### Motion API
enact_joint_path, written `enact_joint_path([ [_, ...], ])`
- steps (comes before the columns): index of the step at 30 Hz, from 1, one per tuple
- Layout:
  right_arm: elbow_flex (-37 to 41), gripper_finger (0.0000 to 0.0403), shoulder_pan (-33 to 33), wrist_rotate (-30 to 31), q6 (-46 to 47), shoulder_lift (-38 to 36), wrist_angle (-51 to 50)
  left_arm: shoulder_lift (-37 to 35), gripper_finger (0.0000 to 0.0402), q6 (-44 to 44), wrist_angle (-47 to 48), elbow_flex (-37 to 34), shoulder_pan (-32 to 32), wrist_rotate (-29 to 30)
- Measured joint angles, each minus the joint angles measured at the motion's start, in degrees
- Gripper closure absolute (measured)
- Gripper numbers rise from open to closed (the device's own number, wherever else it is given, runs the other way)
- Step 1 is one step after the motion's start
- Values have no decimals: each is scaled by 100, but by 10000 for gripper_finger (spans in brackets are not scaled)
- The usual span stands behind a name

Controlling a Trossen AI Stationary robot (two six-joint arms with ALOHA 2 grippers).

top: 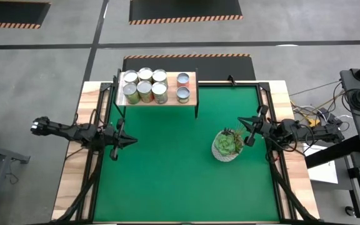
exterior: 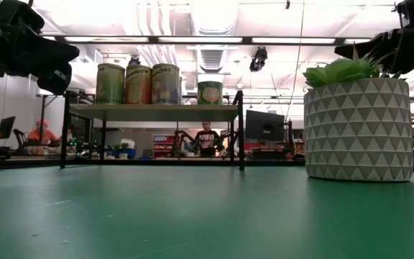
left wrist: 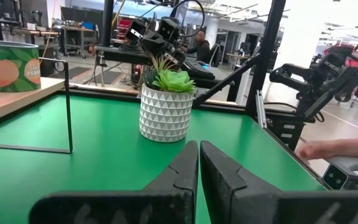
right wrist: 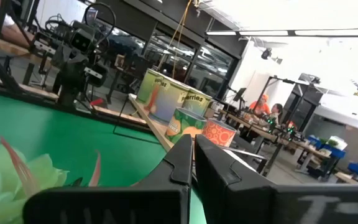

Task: Pick and place cans onto a shelf
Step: Return to Home Position

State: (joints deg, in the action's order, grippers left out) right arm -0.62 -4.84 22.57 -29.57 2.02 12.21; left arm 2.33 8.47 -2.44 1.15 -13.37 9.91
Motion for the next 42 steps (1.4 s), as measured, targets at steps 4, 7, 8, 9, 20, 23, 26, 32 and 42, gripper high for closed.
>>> enact_joint_path([
  [4,2,394,0,0,237,0,0,0,402,0,-2,2,0,1],
  [7,2,394,0,-2,309,0,0,0,402,0,-4,3,0,1],
  [8,2,394,0,0,298,0,0,0,402,0,-4,5,0,2],
  [9,2,394,0,0,272,0,0,0,402,0,-7,7,0,2],
  [20,4,394,0,0,298,0,0,0,402,-2,-7,9,0,2],
  [23,4,394,-1,0,298,0,0,0,402,-2,-7,9,0,0],
  [26,4,394,0,0,298,0,0,0,402,-2,-7,9,0,1],
  [32,4,394,0,0,298,0,0,0,402,-2,-7,11,0,2],
  [42,4,394,0,0,298,0,0,0,402,-2,-7,11,0,0],
])
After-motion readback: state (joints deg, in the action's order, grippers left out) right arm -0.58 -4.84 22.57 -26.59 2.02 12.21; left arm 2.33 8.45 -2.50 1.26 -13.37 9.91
